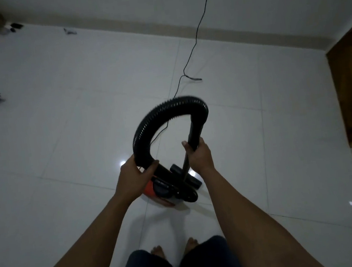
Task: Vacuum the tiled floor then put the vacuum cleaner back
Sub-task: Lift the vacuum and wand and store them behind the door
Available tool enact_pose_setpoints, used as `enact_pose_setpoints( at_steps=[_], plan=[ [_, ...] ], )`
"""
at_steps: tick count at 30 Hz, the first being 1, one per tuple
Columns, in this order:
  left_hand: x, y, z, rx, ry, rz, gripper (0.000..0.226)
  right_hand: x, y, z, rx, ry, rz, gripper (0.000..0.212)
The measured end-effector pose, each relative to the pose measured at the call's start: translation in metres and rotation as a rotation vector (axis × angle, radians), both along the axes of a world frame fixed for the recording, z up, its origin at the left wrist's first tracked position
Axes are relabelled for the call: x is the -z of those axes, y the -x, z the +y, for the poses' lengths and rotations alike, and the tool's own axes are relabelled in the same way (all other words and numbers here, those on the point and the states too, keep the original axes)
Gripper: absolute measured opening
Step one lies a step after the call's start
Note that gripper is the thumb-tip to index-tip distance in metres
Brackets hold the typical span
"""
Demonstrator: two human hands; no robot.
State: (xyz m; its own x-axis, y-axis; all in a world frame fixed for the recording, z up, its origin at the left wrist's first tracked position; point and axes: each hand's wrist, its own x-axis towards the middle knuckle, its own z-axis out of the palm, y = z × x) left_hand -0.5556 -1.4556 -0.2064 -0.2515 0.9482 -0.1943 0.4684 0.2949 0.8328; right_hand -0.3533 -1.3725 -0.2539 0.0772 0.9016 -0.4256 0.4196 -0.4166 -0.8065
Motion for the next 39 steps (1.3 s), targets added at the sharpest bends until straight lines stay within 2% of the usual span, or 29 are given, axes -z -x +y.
enact_pose_setpoints(
  at_steps=[2,5,10,12,14,17,19,23,26,27,29,31,35,39],
  plan=[
    [0.032,-0.006,0.002,-0.05,-0.007,-0.088,0.022,0.033,0.002,0.004,-0.017,-0.018,-0.019,0.046],
    [0.098,-0.016,0.011,-0.036,-0.05,-0.153,0.035,0.098,0.003,0.01,-0.022,-0.017,-0.042,0.048],
    [0.232,-0.015,0.029,0.153,-0.161,-0.111,0.048,0.212,0.001,0.024,0.025,-0.047,-0.082,0.051],
    [0.291,-0.006,0.034,0.146,-0.144,-0.056,0.059,0.251,-0.001,0.027,0.016,-0.057,-0.084,0.053],
    [0.353,0.003,0.043,0.108,-0.02,0.052,0.078,0.278,-0.002,0.031,0.007,-0.079,-0.062,0.055],
    [0.428,0.016,0.054,0.164,0.294,0.31,0.072,0.291,-0.005,0.038,0.012,-0.135,-0.03,0.058],
    [0.463,0.021,0.056,0.2,0.373,0.337,0.076,0.297,-0.007,0.041,0.008,-0.172,-0.033,0.057],
    [0.499,0.027,0.062,0.146,0.354,0.303,0.098,0.302,-0.009,0.046,-0.023,-0.241,-0.06,0.053],
    [0.502,0.033,0.061,0.186,0.247,0.122,0.076,0.303,-0.009,0.049,-0.021,-0.257,-0.063,0.051],
    [0.501,0.037,0.059,0.192,0.206,0.113,0.069,0.302,-0.009,0.049,-0.013,-0.258,-0.06,0.05],
    [0.496,0.045,0.058,0.187,0.163,0.112,0.072,0.3,-0.008,0.046,-0.003,-0.256,-0.066,0.051],
    [0.494,0.052,0.061,0.162,0.208,0.076,0.082,0.298,-0.007,0.045,-0.003,-0.246,-0.072,0.054],
    [0.499,0.056,0.074,0.315,0.296,-0.009,0.063,0.297,-0.004,0.045,-0.017,-0.244,-0.07,0.056],
    [0.505,0.055,0.082,0.347,0.392,-0.092,0.062,0.298,-0.006,0.044,-0.016,-0.261,-0.082,0.051]
  ],
)
